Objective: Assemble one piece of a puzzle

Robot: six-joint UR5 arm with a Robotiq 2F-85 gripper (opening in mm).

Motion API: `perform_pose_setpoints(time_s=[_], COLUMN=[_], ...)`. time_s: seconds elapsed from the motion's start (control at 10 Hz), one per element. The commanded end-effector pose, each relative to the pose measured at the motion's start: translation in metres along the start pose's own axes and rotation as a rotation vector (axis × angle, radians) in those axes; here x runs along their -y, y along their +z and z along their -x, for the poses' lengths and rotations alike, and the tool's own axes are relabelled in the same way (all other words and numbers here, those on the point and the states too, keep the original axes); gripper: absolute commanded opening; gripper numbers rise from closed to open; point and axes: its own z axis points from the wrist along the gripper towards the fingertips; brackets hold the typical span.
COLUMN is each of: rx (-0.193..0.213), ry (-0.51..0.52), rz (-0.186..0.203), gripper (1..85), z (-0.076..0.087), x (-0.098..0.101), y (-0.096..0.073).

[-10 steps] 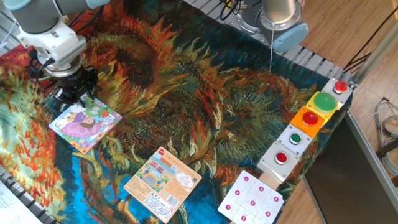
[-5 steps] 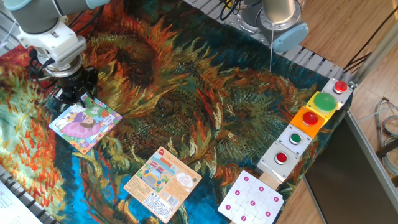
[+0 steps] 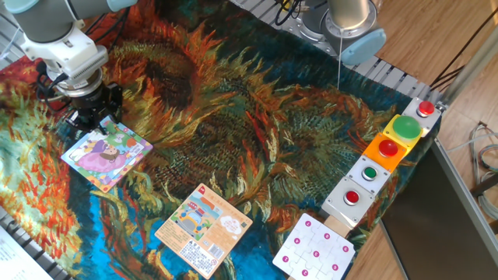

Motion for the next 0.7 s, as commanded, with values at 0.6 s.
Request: perform_pose_setpoints(time_s=[0.6], rx=[0.005], ry=[0.008], rz=[0.005], gripper=[39.0], z=[-0.0016], x=[0.0017], y=[-0.0105])
